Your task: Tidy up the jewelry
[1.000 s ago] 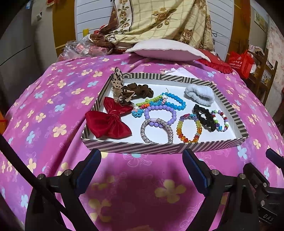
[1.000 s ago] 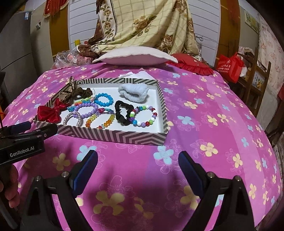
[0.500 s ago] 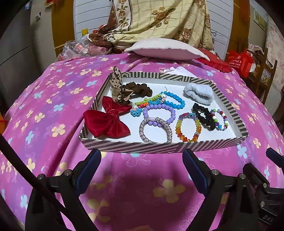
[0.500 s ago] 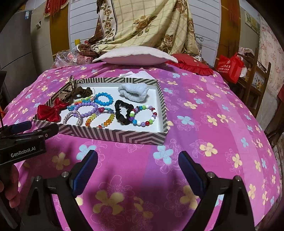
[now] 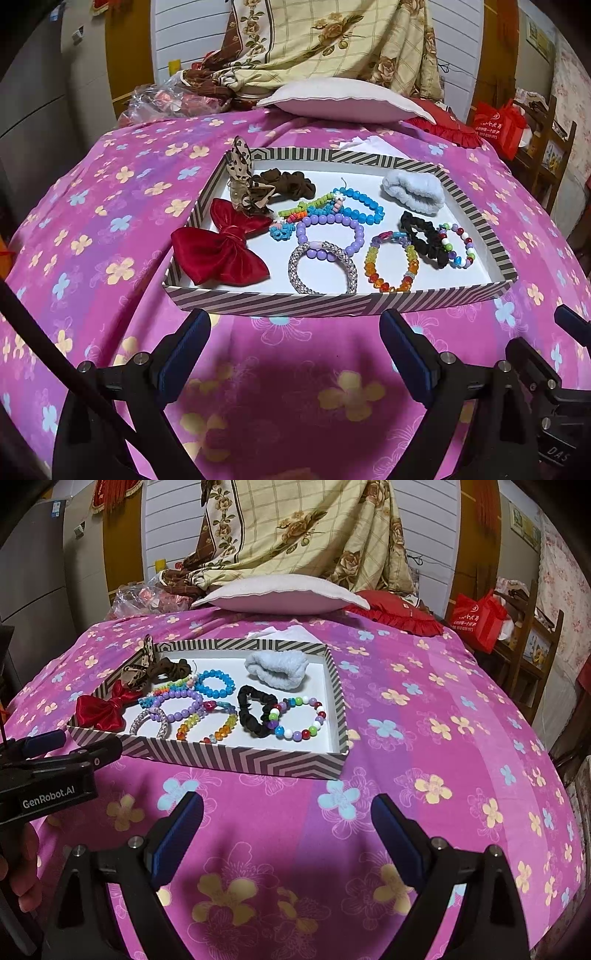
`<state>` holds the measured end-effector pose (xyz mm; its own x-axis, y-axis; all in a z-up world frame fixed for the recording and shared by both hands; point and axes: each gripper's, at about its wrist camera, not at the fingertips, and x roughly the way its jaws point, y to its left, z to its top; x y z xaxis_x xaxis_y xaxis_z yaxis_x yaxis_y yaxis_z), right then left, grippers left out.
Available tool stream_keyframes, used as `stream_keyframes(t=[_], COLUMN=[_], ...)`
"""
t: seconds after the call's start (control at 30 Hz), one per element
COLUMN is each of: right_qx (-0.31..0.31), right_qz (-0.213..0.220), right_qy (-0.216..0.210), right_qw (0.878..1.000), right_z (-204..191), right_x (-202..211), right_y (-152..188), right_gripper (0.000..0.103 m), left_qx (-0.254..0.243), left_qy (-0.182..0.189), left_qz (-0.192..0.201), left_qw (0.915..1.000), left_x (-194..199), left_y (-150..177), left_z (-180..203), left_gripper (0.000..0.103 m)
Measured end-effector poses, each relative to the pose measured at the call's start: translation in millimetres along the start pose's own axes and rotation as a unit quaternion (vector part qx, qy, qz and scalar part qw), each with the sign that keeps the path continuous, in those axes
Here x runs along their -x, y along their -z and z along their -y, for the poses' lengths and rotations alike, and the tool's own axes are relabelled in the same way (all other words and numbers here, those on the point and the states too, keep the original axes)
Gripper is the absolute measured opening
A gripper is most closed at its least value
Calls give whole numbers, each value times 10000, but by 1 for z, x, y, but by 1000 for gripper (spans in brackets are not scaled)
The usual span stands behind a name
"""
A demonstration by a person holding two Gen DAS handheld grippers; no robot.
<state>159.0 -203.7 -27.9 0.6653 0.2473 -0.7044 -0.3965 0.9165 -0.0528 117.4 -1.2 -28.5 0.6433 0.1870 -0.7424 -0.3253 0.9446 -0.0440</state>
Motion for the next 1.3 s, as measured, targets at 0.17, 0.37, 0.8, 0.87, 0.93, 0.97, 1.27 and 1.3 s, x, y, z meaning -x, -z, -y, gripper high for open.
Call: stream_keyframes(t=[0.17, 0.37, 0.8, 0.87, 0.93, 0.97, 1.27, 1.3], right_qx=[4, 10, -4, -10, 23, 29, 64, 68], right_qz=[-5, -3, -2, -6, 0, -7, -41, -22], right_qy=[8, 4, 17, 17, 24, 35, 11, 11], right_qw=[10000, 10000, 10000, 10000, 10000, 10000, 10000, 10000], right_z=[0, 1, 2, 2, 1, 2, -1, -3], right_x=[0, 0, 0, 0, 0, 0, -1, 1], right_y=[0, 0, 1, 0, 0, 0, -1, -2], right_gripper=[94, 94, 94, 94, 94, 94, 94, 94], left_qx=[2, -17, -16, -15, -15, -16, -14, -13], left_qy=[-1, -4, 15, 14, 21, 20, 21, 14], left_qz=[2, -2, -17, -15, -19, -27, -24, -18], left_qw=[10000, 10000, 10000, 10000, 10000, 10000, 10000, 10000], left_x=[0, -1, -2, -2, -2, -3, -2, -2], left_y=[0, 0, 1, 2, 1, 2, 2, 2], left_z=[0, 0, 1, 0, 0, 0, 0, 0], left_gripper=[74, 74, 74, 74, 74, 74, 74, 74])
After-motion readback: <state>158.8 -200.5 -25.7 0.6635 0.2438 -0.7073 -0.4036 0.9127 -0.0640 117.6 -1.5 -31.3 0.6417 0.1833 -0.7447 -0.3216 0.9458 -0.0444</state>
